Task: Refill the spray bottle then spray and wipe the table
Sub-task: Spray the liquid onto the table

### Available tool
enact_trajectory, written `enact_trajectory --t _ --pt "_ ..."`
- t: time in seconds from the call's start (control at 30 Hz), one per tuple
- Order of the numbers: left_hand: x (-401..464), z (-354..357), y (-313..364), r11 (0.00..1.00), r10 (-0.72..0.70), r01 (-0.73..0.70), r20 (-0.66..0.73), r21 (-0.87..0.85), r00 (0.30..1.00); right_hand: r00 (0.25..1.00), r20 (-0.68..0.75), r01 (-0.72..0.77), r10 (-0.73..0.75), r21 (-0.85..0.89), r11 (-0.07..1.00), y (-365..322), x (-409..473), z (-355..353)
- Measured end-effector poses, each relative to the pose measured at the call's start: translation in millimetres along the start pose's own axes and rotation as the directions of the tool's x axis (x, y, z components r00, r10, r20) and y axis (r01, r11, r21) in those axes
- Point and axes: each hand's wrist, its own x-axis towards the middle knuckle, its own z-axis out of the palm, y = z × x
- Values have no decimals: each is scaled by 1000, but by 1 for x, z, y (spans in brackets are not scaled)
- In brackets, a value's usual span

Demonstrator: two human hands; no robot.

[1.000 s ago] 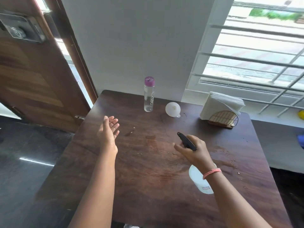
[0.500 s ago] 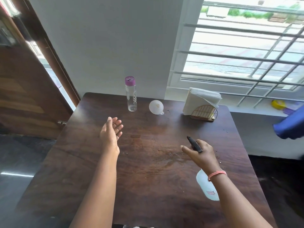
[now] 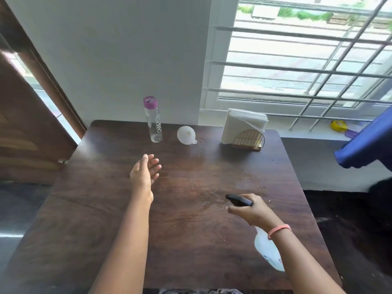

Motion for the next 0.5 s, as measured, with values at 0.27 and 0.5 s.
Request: enact_trajectory --t 0.27,0.5 --pt "8 -24 16 1000 -2 1 23 25 1000 932 315 213 -177 -82 974 -59 -3 36" --pt "31 -70 46 1000 6 -6 -72 3 997 948 153 279 -277 10 960 -105 18 71"
